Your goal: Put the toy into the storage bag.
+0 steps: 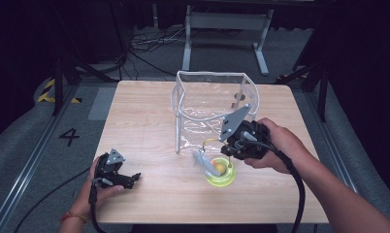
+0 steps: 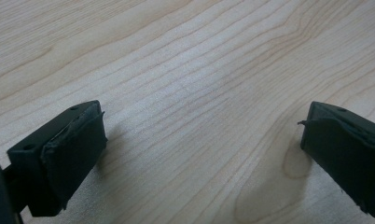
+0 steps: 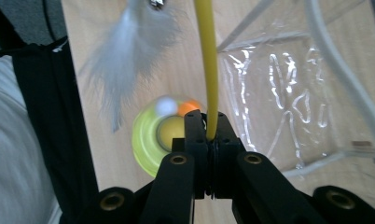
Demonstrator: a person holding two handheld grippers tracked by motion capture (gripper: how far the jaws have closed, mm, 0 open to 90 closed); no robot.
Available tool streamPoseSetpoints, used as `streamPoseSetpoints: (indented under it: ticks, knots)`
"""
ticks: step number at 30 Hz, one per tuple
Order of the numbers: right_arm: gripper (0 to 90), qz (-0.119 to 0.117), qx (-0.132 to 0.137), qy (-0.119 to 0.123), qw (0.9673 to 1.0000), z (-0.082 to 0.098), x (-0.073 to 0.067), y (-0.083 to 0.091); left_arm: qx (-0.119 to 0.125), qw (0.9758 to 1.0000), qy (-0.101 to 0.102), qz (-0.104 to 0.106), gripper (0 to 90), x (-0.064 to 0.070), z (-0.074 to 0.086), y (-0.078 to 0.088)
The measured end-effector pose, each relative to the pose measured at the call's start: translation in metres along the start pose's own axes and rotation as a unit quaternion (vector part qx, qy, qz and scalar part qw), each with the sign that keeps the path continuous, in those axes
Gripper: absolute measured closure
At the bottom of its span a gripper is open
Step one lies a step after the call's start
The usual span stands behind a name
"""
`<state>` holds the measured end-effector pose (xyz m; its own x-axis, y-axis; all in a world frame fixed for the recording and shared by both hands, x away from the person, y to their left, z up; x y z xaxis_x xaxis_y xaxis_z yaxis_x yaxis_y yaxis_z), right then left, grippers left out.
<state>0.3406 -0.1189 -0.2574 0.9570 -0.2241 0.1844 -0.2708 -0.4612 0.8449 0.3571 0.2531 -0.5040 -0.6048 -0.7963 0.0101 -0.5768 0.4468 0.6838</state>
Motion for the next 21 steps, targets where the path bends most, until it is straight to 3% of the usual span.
streamPoseSetpoints:
  ticks: [21]
  knots:
    - [88.3, 0.049, 0.034, -0.016, 0.9981, -0.027, 0.043, 0.063, -0.001, 1.0, 0.0, -0.001, 0.3, 0.0, 0.0, 0.0]
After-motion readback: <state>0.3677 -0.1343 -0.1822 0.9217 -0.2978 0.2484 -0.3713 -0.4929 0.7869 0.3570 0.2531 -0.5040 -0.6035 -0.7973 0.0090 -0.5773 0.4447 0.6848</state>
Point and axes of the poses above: each handheld gripper's, and its own axes: y roughly backward along the jaws, z roughly out of its underside, x roughly to its right, the point moved 2 cm from there along -y, roughly forward along the jaws, and after that the axes turned 6 degrees about x, right-handed, at the moved point
